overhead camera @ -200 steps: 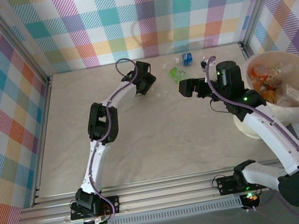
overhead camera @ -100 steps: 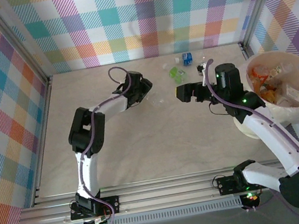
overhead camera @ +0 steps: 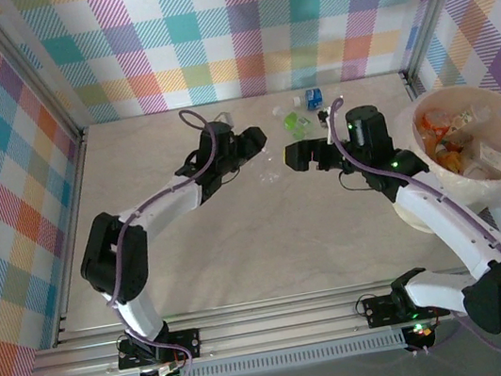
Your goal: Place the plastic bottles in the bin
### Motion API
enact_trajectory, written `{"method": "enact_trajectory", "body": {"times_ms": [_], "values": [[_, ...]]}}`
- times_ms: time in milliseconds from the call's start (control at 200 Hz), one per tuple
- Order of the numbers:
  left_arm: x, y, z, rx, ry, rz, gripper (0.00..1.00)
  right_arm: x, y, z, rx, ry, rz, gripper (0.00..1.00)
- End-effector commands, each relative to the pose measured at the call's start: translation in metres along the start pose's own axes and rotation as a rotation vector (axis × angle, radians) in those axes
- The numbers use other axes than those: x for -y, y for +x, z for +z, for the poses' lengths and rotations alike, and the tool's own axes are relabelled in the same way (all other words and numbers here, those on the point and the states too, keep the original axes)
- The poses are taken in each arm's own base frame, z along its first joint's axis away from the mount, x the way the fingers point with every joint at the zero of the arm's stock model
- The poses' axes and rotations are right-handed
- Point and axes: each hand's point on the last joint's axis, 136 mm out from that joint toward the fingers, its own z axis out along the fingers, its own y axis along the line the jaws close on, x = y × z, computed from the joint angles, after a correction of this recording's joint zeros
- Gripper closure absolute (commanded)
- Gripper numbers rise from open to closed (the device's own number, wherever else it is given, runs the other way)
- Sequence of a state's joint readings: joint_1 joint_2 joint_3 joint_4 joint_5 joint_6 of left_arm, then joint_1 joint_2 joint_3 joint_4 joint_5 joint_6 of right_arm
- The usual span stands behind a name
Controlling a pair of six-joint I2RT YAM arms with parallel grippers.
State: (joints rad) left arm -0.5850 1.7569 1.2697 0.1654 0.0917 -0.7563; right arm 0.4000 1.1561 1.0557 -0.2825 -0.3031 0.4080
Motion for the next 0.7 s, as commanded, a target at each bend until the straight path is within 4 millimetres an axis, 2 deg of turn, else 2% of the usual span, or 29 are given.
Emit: {"method": "enact_trajectory", "body": {"times_ms": [0, 225, 340, 490, 615, 695], "values": [[0.052, -0.012, -0.031, 0.042, 0.174, 0.120, 0.50, -0.019, -0.030, -0.007, 0.099, -0.049, -0.034, 0.00], [0.092, -0.008, -0.066, 0.052, 0.325, 0.185, 0.51, -0.036, -0.033, -0.006, 0.089, -0.137, -0.086, 0.00], [0.110, -0.008, -0.078, 0.049, 0.403, 0.193, 0.51, -0.029, -0.037, -0.004, 0.119, -0.106, -0.060, 0.00], [0.137, -0.004, -0.089, 0.027, 0.509, 0.220, 0.52, -0.047, -0.037, -0.003, 0.114, -0.215, -0.085, 0.00], [0.151, -0.004, -0.094, 0.028, 0.568, 0.221, 0.52, -0.069, -0.027, -0.001, 0.040, -0.365, -0.108, 0.00], [0.156, -0.006, -0.095, 0.036, 0.591, 0.213, 0.52, -0.066, -0.026, 0.005, 0.018, -0.359, -0.062, 0.00]]}}
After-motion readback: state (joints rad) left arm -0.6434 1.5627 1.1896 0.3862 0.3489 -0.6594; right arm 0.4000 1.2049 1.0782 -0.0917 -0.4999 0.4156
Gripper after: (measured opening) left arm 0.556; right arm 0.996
